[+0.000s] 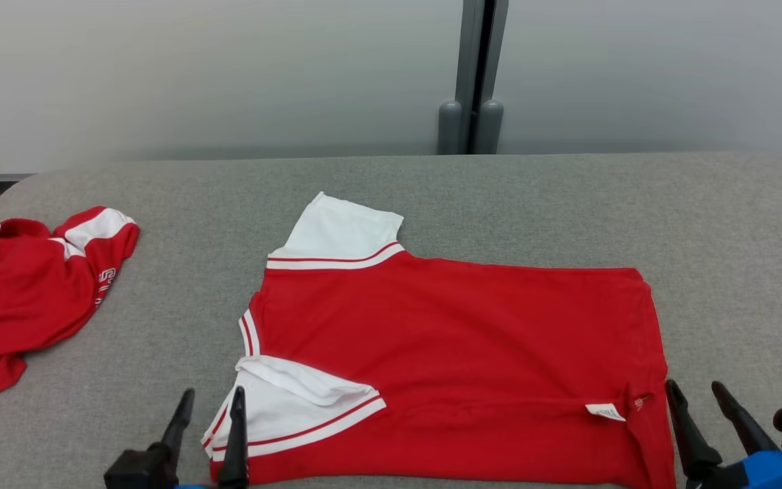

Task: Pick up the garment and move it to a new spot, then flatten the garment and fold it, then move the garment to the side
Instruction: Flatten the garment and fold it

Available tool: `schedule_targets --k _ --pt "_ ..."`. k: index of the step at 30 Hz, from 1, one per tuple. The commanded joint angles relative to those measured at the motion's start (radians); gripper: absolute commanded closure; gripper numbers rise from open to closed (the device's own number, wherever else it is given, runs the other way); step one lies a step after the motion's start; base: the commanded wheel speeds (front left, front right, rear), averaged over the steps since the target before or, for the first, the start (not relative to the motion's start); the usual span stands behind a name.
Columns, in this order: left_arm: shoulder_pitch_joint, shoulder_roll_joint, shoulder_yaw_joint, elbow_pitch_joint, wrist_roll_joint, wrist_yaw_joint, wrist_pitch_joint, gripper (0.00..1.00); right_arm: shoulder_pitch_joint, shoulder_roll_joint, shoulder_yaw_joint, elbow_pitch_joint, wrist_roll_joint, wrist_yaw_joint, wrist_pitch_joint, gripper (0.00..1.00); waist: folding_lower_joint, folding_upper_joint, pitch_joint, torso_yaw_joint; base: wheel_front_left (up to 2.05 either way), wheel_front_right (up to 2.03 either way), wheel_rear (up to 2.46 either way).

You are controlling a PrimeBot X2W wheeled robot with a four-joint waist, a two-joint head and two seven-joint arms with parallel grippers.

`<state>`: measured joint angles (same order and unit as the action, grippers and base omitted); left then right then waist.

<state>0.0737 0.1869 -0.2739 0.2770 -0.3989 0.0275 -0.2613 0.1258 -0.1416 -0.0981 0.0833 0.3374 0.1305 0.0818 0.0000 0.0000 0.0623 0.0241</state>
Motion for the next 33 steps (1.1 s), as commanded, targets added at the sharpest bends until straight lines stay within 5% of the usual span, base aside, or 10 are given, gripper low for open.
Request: schedule_targets --k 1,33 --pt "-0.035 0.012 0.02 -0.019 0.014 0.002 -0.005 0.0 -0.029 -0.001 -0.001 -0.007 -0.017 0.001 -0.027 0.0 0.0 0.0 -0.003 -0.006 0.0 0.0 0.0" --pt "-0.238 -0.006 0.153 0.03 0.108 -0.054 -0.005 0.0 -0.285 0.091 0.05 0.149 -0.124 0.001 -0.212 0.0 0.0 0.0 -0.034 -0.029 0.0 0.0 0.0"
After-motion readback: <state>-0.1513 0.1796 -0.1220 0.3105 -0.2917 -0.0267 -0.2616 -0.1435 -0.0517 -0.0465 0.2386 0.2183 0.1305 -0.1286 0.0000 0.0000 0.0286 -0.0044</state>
